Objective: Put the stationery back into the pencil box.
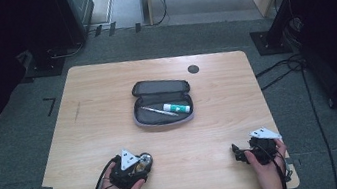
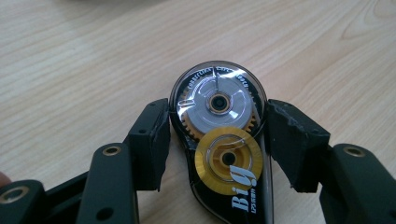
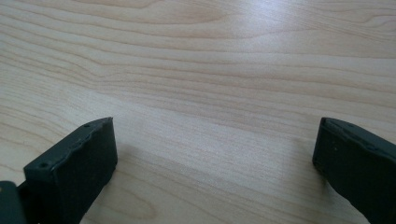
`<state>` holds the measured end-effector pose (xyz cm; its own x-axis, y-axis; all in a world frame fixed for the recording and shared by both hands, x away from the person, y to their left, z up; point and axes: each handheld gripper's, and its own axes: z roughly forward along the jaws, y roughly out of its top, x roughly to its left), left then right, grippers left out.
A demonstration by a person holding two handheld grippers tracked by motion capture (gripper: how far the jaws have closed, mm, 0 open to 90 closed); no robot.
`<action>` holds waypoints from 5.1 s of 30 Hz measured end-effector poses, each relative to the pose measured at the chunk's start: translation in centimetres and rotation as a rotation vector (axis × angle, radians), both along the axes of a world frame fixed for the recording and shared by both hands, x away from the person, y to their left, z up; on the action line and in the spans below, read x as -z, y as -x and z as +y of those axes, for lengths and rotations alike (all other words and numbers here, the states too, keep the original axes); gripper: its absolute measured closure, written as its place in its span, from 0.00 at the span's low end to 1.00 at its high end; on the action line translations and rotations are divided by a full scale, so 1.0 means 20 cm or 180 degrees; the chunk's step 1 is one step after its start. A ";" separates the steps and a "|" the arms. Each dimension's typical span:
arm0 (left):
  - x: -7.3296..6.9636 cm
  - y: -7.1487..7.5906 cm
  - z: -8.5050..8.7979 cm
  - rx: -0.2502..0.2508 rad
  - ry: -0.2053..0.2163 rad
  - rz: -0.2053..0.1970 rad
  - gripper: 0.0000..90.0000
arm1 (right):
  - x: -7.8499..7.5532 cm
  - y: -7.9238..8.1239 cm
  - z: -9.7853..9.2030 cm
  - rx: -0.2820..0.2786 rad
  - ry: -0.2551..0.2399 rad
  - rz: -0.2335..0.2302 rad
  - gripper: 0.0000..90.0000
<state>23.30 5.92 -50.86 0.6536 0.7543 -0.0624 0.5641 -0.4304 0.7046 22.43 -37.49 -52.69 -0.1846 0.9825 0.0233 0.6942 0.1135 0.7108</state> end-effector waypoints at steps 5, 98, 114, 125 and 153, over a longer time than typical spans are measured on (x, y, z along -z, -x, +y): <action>-0.04 -0.03 0.02 -0.0058 0.0103 -0.0046 0.47 | 0.00 0.00 0.00 0.0002 -0.0001 0.0001 0.00; -0.01 -0.39 0.10 -0.0898 -0.0140 -0.0121 0.47 | 0.00 0.00 0.00 0.0000 0.0001 0.0000 0.00; -0.01 -0.37 0.11 -0.0807 -0.0117 -0.0104 0.31 | 0.00 0.00 0.00 -0.0002 0.0003 -0.0002 0.00; 0.01 -0.40 0.07 -0.0837 -0.0270 -0.0021 0.39 | 0.00 0.00 0.00 -0.0003 0.0003 -0.0002 0.00; -0.02 -0.31 0.13 -0.0530 -0.0097 -0.0084 0.47 | 0.00 0.00 0.00 -0.0003 0.0003 -0.0002 0.00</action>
